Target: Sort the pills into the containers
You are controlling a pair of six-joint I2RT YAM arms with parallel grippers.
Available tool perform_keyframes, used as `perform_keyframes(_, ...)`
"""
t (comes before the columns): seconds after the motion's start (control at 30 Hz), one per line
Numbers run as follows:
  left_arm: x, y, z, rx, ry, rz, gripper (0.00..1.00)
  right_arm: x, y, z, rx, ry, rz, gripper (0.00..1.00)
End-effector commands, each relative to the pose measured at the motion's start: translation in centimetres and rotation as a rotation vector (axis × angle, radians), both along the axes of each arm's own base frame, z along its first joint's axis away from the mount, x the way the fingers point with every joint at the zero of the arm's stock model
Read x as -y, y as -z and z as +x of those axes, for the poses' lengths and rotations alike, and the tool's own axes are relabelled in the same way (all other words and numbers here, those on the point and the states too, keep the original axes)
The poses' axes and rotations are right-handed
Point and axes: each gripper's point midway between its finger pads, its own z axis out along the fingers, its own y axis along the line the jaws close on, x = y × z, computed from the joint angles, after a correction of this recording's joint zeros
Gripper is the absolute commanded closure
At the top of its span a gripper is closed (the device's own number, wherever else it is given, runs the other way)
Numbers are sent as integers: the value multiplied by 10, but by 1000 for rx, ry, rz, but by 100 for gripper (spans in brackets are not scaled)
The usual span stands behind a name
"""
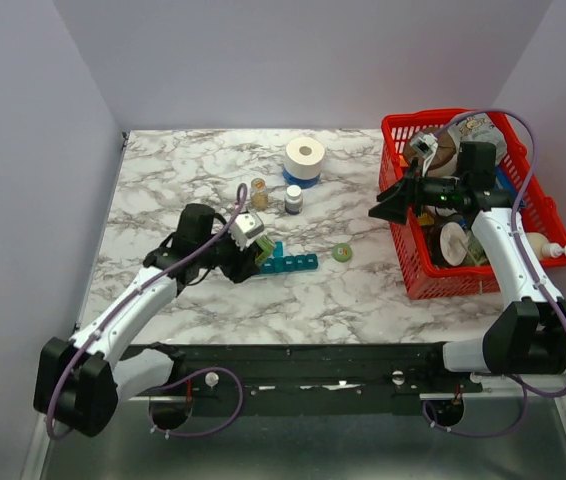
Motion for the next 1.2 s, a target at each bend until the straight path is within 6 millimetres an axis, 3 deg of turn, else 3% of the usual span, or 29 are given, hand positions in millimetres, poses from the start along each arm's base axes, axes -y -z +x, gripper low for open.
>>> perform_keyframes(0.0, -6, 39, 7, -12, 46, 265, 100, 1, -4, 0, 10, -15, 12, 15)
perform_keyframes(0.2, -3, 67, 9, -78, 101, 446, 100, 1, -6, -1, 16, -19, 14, 15)
perform_keyframes(0.5, -9, 87, 13, -128, 106, 620, 100, 0, -9, -2, 22, -25, 17, 15)
perform_keyframes(0.9, -13, 95, 21, -136, 95, 812, 100, 1, -9, -3, 22, -25, 19, 15)
perform_keyframes(1.17, -11, 91, 23, -101, 105, 912, 100, 2, -10, -3, 25, -24, 20, 15)
